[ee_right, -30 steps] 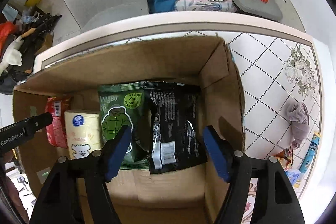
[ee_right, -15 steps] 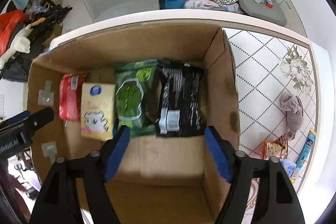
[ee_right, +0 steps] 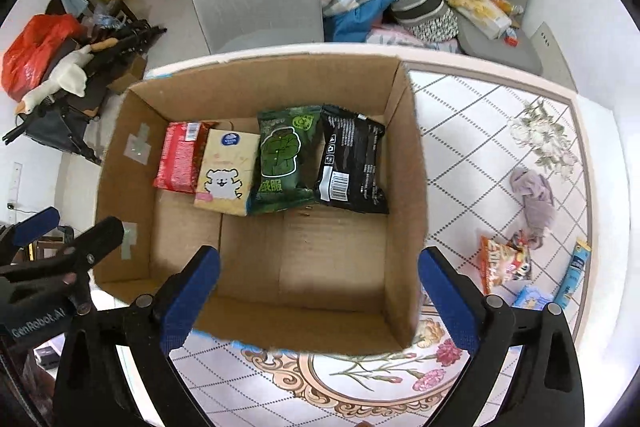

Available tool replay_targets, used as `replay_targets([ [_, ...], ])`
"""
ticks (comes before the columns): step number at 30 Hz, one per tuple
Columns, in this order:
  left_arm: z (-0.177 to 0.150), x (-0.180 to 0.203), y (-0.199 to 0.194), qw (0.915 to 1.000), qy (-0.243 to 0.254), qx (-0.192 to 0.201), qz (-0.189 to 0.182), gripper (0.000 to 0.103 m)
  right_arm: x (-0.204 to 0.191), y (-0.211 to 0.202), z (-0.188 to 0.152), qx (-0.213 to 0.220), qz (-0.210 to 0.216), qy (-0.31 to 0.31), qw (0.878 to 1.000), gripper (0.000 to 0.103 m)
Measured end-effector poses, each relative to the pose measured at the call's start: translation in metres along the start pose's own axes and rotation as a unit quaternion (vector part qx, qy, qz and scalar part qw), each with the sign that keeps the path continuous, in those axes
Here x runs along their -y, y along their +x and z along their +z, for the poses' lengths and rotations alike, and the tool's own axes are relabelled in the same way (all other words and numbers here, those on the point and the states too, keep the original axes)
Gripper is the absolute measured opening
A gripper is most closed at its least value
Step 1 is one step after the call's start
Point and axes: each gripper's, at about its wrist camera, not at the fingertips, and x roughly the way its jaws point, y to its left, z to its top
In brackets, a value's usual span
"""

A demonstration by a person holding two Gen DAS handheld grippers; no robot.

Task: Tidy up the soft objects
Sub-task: 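Move both tools from the box toward the remaining items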

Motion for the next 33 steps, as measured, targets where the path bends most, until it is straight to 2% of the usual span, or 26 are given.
replay_targets([
  [5,-0.013,0.009,-0.023,0.9998,-0.008,0.011,-0.011,0.102,0.01,-0.03,-0.015,0.018,0.02,0.001,1.0,0.101],
  [9,-0.017,0.03,-0.044,0.9995,0.002,0.025,-0.02,0.102,0.03,-0.05,-0.028,0.025,0.045,0.014,0.999,0.101],
  [13,-0.018,0.082,-0.061,0.9971,0.059,0.041,-0.024,0.102,0.077,-0.069,-0.044,0.032,0.052,0.048,0.997,0.101],
  [17,-0.02,0.15,-0.065,0.9885,0.141,0.05,-0.026,0.102,0.147,-0.085,-0.062,0.036,0.039,0.1,0.994,0.101],
  [21,-0.025,0.235,-0.043,0.9702,0.237,0.048,-0.018,0.102,0.218,-0.087,-0.082,0.029,0.012,0.154,0.988,0.101],
  [23,-0.029,0.28,-0.019,0.9551,0.295,0.028,-0.009,0.102,0.262,-0.074,-0.096,0.011,-0.003,0.193,0.981,0.101],
  [25,-0.031,0.313,0.01,0.9419,0.335,0.008,0.021,0.102,0.294,-0.057,-0.108,-0.009,-0.011,0.219,0.976,0.101],
  [27,-0.036,0.337,0.036,0.9297,0.365,-0.007,0.05,0.102,0.318,-0.03,-0.119,-0.035,-0.019,0.236,0.971,0.101],
  [29,-0.038,0.357,0.059,0.9174,0.39,-0.017,0.08,0.102,0.334,-0.001,-0.128,-0.061,-0.009,0.251,0.966,0.101],
  [33,-0.046,0.376,0.088,0.8973,0.425,-0.027,0.115,0.102,0.345,0.057,-0.137,-0.103,0.017,0.271,0.957,0.101],
])
